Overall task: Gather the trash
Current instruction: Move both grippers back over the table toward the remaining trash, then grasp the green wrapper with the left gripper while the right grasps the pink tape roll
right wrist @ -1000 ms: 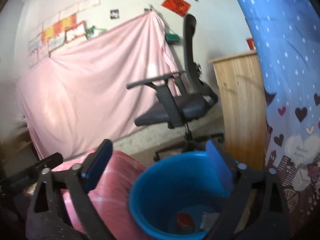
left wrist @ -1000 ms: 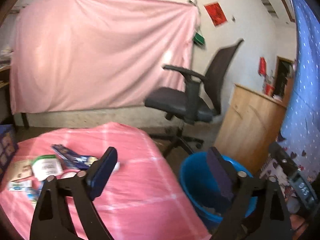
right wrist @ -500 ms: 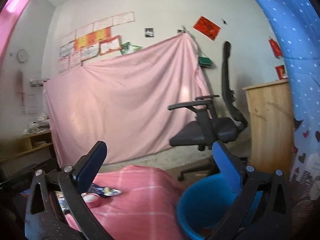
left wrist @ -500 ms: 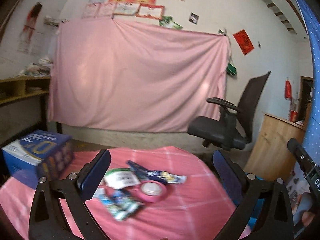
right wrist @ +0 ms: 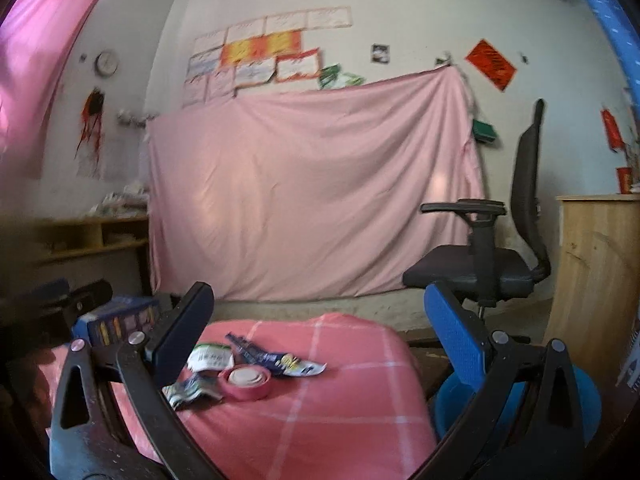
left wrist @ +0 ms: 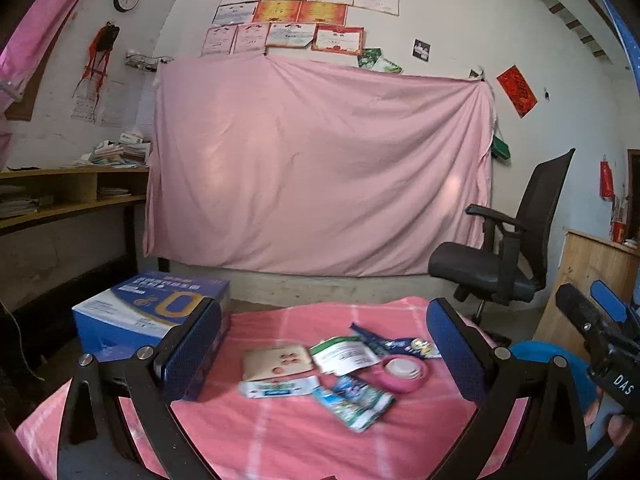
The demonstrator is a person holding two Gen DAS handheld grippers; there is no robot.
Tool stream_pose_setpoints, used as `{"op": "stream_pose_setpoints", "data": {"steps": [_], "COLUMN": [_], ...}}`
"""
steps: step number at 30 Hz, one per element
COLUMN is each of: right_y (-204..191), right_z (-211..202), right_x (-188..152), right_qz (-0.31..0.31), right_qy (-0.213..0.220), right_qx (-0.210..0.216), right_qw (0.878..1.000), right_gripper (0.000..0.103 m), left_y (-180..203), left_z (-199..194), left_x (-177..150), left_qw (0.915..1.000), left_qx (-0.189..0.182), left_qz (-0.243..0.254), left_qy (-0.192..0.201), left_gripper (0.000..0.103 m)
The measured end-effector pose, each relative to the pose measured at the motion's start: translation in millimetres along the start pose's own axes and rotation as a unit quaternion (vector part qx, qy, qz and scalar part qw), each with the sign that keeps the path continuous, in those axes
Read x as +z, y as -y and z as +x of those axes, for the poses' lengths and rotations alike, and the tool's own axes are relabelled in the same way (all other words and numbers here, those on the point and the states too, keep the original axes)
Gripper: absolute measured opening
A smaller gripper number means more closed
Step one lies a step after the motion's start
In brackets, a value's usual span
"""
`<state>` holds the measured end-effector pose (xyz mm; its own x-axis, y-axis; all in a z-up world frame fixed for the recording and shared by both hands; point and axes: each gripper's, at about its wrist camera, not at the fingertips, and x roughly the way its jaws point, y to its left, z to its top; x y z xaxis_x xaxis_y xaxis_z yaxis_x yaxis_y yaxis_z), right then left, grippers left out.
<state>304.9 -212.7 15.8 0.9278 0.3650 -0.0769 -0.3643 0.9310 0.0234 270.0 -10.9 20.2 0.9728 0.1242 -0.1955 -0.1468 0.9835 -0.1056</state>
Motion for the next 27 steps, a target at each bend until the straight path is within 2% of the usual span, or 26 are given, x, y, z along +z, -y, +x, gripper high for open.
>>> {"op": "stream_pose_setpoints", "data": {"steps": [4, 8, 13, 18, 21, 26, 27], "right_y": [-4.8, -4.2, -4.0, -10.9, -18.6, -32.2, -34.9], "right_z": [17.5, 37.0, 60.8, 84.7, 100.6, 124.9, 129.0], "right_x": [-10.6, -20.7, -37.7, -49.8, -53.7, -62.6, -64.1], "right_qz": [-0.005, -0.004, -0.005, -0.020, -0.017, -0.026, -0.029], "right_qy": [-0.041, -0.088, -0.148, -0.192, -0.221, -0.269, -0.277], "right_qx": [0.008, 0.016, 0.037, 0.054, 0.071, 0.098, 0.101], "right_qw": [0.999, 0.996, 0.988, 0.980, 0.973, 0.958, 0.955], "right_gripper": [0.103, 0.103, 0.103, 0.103, 0.103, 0.103, 0.103], "left_y": [-9.7, -18.4, -21.6, -24.2, -27.0, -29.0, -29.3], "left_z": [7.6, 20.8, 41.2, 54.8, 62.1, 76.9, 79.4], "left_x": [-8.1, -20.2, -34.4, -41.4, -43.7, -48.8, -50.6], "left_qw": [0.9997, 0.9978, 0.9914, 0.9844, 0.9799, 0.9669, 0.9636], "left_qx": [0.003, -0.007, -0.023, -0.027, -0.033, -0.058, -0.067], "left_qz": [-0.002, -0.004, -0.010, -0.030, -0.046, -0.072, -0.079], "left_qy": [-0.022, -0.066, -0.129, -0.171, -0.191, -0.238, -0.247], "left_gripper": [0.100, 0.100, 0.100, 0.099, 0.091, 0.065, 0.063]}}
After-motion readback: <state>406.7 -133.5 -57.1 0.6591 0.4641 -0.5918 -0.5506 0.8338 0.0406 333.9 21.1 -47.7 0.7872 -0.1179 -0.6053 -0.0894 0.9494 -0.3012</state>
